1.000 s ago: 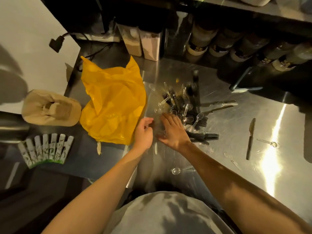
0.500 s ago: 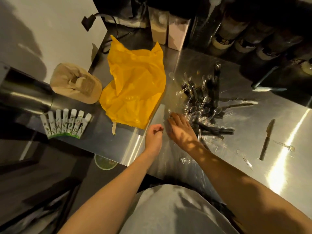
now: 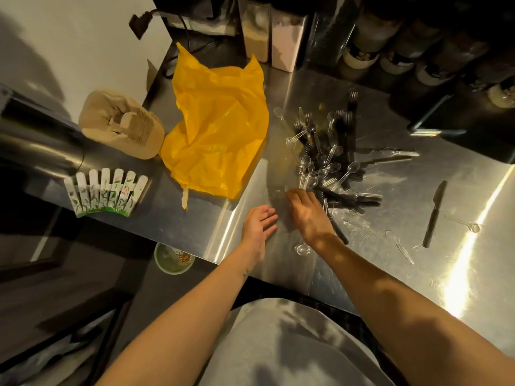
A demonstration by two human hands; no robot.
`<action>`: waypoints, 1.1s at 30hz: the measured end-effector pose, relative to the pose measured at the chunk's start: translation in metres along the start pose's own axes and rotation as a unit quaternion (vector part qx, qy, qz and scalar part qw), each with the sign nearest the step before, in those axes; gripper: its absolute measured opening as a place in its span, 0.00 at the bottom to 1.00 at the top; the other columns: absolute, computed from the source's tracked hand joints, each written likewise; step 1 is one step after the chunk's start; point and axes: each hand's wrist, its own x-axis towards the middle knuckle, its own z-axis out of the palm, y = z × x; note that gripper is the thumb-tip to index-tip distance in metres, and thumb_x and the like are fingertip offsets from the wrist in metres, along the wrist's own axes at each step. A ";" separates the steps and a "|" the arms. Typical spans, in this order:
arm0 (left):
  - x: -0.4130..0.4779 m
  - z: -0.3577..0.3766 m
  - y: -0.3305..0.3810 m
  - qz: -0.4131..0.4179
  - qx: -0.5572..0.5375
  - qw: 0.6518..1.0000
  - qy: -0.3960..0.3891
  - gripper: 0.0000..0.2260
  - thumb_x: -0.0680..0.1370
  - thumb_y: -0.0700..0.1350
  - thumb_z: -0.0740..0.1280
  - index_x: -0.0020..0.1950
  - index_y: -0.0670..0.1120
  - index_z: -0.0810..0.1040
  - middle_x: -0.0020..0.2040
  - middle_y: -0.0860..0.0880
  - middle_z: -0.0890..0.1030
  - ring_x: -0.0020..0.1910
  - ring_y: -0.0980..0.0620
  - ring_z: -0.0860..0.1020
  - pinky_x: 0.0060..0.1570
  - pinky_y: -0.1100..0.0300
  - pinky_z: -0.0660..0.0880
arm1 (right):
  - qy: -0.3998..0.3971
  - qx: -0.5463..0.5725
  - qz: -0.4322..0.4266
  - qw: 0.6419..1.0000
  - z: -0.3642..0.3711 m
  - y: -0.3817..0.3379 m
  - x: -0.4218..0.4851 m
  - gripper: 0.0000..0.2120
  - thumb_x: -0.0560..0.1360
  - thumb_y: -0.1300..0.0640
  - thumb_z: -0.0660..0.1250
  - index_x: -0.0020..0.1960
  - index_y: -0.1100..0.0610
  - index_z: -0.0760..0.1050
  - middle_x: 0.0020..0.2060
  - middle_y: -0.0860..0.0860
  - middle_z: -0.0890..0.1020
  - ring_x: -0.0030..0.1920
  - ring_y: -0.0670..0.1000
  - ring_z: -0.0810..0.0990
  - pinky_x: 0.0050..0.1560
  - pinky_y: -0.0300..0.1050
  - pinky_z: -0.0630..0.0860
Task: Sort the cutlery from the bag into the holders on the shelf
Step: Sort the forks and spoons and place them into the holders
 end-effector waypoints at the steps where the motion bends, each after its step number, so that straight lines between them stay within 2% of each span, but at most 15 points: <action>1: 0.000 0.000 0.000 -0.003 -0.009 1.000 0.000 0.14 0.84 0.47 0.58 0.66 0.43 0.75 0.61 0.44 0.81 0.60 0.47 0.80 0.61 0.52 0.77 | 0.004 -0.008 0.002 1.000 0.000 0.000 0.001 0.26 0.71 0.70 0.72 0.67 0.59 0.71 0.60 0.58 0.77 0.56 0.60 0.76 0.56 0.56 0.79; 3: -0.004 0.002 0.002 -0.011 -0.029 1.000 0.005 0.15 0.84 0.47 0.58 0.67 0.43 0.74 0.63 0.44 0.81 0.61 0.46 0.79 0.64 0.50 0.76 | 0.012 -0.012 0.007 1.000 -0.002 0.000 0.002 0.26 0.70 0.70 0.74 0.66 0.60 0.73 0.58 0.58 0.78 0.54 0.61 0.78 0.55 0.56 0.80; 7: -0.009 0.009 0.007 -0.029 -0.063 0.998 0.008 0.18 0.84 0.46 0.57 0.71 0.41 0.72 0.66 0.42 0.78 0.64 0.45 0.77 0.65 0.50 0.74 | 0.028 0.069 0.008 0.997 -0.007 0.001 0.001 0.23 0.73 0.70 0.72 0.67 0.62 0.76 0.58 0.60 0.80 0.58 0.62 0.79 0.61 0.57 0.78; 12: -0.010 0.024 0.011 -0.041 -0.101 0.994 -0.019 0.21 0.83 0.47 0.59 0.74 0.40 0.71 0.71 0.41 0.76 0.68 0.43 0.75 0.68 0.49 0.72 | 0.029 0.153 0.074 0.985 -0.017 0.000 0.005 0.17 0.82 0.62 0.64 0.70 0.55 0.77 0.57 0.58 0.80 0.54 0.57 0.81 0.55 0.51 0.80; 14: -0.008 0.031 0.010 -0.036 -0.104 0.993 -0.045 0.18 0.83 0.48 0.61 0.70 0.40 0.75 0.65 0.42 0.80 0.64 0.44 0.79 0.67 0.50 0.74 | 0.025 0.220 0.101 0.970 -0.027 -0.007 0.002 0.16 0.82 0.60 0.64 0.69 0.54 0.77 0.54 0.53 0.82 0.52 0.53 0.82 0.54 0.45 0.79; 16: -0.011 0.036 0.010 -0.031 -0.101 0.992 -0.073 0.17 0.83 0.52 0.63 0.62 0.40 0.79 0.50 0.46 0.84 0.49 0.50 0.84 0.52 0.58 0.80 | -0.003 0.318 0.140 0.938 -0.037 -0.019 -0.006 0.13 0.83 0.59 0.64 0.66 0.54 0.78 0.51 0.48 0.84 0.49 0.46 0.84 0.52 0.39 0.80; 18: -0.010 0.040 0.006 -0.037 -0.097 0.989 -0.101 0.14 0.83 0.53 0.63 0.52 0.43 0.79 0.35 0.52 0.81 0.33 0.57 0.81 0.33 0.67 0.77 | -0.020 0.352 0.159 0.922 -0.039 -0.030 -0.013 0.14 0.83 0.61 0.63 0.68 0.54 0.76 0.50 0.46 0.84 0.47 0.38 0.84 0.49 0.33 0.80; 19: -0.009 0.041 0.004 -0.041 -0.092 0.989 -0.108 0.14 0.83 0.54 0.62 0.50 0.45 0.79 0.33 0.53 0.81 0.32 0.58 0.80 0.33 0.66 0.76 | -0.017 0.349 0.150 0.925 -0.035 -0.032 -0.014 0.14 0.83 0.63 0.62 0.68 0.55 0.76 0.49 0.46 0.84 0.46 0.36 0.83 0.48 0.31 0.79; 21: -0.012 0.045 0.005 -0.041 -0.079 0.990 -0.107 0.14 0.82 0.55 0.64 0.53 0.44 0.79 0.39 0.50 0.83 0.42 0.53 0.82 0.45 0.62 0.78 | -0.014 0.333 0.126 0.934 -0.026 -0.038 -0.014 0.13 0.83 0.65 0.57 0.63 0.62 0.77 0.48 0.52 0.84 0.49 0.42 0.85 0.50 0.37 0.80; 24: -0.012 0.048 0.006 -0.020 -0.052 0.994 -0.098 0.22 0.77 0.54 0.70 0.62 0.40 0.74 0.49 0.42 0.83 0.51 0.45 0.83 0.50 0.55 0.79 | 0.011 0.300 0.128 0.945 -0.012 -0.041 -0.014 0.17 0.79 0.52 0.58 0.56 0.64 0.78 0.55 0.65 0.79 0.57 0.64 0.80 0.61 0.62 0.78; 25: -0.012 0.048 0.007 -0.016 -0.036 0.994 -0.098 0.20 0.79 0.54 0.68 0.61 0.39 0.74 0.49 0.41 0.83 0.50 0.45 0.83 0.46 0.57 0.80 | -0.008 0.289 0.143 0.946 -0.015 -0.043 -0.017 0.20 0.79 0.50 0.58 0.61 0.63 0.77 0.59 0.64 0.76 0.61 0.64 0.77 0.65 0.62 0.75; 27: -0.010 0.046 0.005 -0.024 -0.022 0.995 -0.096 0.14 0.84 0.51 0.61 0.54 0.40 0.76 0.46 0.41 0.82 0.44 0.47 0.83 0.38 0.61 0.80 | -0.044 0.251 0.143 0.956 -0.019 -0.048 -0.022 0.20 0.82 0.56 0.58 0.72 0.61 0.70 0.66 0.61 0.70 0.65 0.60 0.68 0.70 0.56 0.67; 29: -0.006 0.042 0.001 -0.024 -0.034 0.995 -0.095 0.14 0.84 0.49 0.60 0.57 0.38 0.76 0.52 0.36 0.81 0.49 0.45 0.83 0.44 0.57 0.80 | -0.036 0.271 0.142 0.951 -0.020 -0.047 -0.027 0.24 0.80 0.61 0.61 0.76 0.59 0.66 0.68 0.58 0.66 0.66 0.57 0.63 0.73 0.52 0.64; 31: -0.006 0.043 -0.001 -0.029 -0.031 0.996 -0.083 0.16 0.84 0.48 0.61 0.64 0.37 0.76 0.61 0.34 0.80 0.57 0.41 0.82 0.54 0.52 0.79 | 0.006 0.312 0.154 0.937 -0.018 -0.045 -0.032 0.27 0.78 0.58 0.64 0.75 0.60 0.66 0.66 0.58 0.65 0.66 0.56 0.64 0.71 0.50 0.67; 33: -0.011 0.046 0.001 -0.032 -0.030 0.996 -0.076 0.15 0.85 0.46 0.61 0.66 0.38 0.76 0.60 0.38 0.82 0.55 0.44 0.83 0.52 0.54 0.80 | 0.026 0.347 0.167 0.923 -0.020 -0.043 -0.037 0.29 0.77 0.62 0.67 0.76 0.63 0.65 0.66 0.57 0.64 0.66 0.53 0.67 0.68 0.39 0.70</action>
